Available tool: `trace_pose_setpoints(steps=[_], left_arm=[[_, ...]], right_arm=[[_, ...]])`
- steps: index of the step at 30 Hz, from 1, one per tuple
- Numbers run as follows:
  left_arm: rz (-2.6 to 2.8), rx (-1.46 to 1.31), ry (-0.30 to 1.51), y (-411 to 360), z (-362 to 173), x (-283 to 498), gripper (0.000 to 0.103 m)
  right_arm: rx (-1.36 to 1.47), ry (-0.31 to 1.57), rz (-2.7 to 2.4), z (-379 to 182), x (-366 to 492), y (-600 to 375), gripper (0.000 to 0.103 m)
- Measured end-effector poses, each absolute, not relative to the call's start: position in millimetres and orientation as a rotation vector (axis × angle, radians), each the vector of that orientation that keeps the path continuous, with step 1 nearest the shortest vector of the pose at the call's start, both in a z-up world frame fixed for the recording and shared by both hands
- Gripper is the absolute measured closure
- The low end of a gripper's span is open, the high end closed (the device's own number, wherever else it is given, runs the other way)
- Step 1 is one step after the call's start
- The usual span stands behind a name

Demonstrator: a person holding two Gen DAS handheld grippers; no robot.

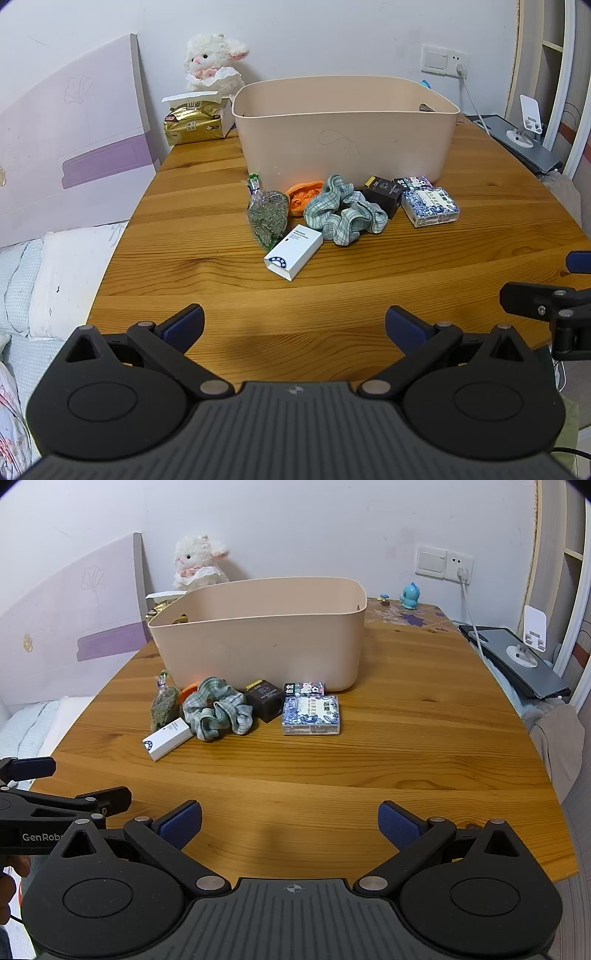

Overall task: Organize objects
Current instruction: 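Approach the items beside the basket with both tools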

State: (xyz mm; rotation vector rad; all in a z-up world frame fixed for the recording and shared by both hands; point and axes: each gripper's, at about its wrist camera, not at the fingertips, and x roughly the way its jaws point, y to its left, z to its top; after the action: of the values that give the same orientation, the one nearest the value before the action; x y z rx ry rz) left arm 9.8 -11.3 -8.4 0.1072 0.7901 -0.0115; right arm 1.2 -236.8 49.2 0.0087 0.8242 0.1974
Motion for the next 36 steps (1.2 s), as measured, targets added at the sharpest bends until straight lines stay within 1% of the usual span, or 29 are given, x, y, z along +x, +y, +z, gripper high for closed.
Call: trace_pose_setpoints(steps=[36], left_arm=[[-0.016,0.094,0.799,-6.4,-11.6,15.3,0.0]], right_arm=[[0.007,0.845,0.198,44.7,14.9,-230.0,0.0]])
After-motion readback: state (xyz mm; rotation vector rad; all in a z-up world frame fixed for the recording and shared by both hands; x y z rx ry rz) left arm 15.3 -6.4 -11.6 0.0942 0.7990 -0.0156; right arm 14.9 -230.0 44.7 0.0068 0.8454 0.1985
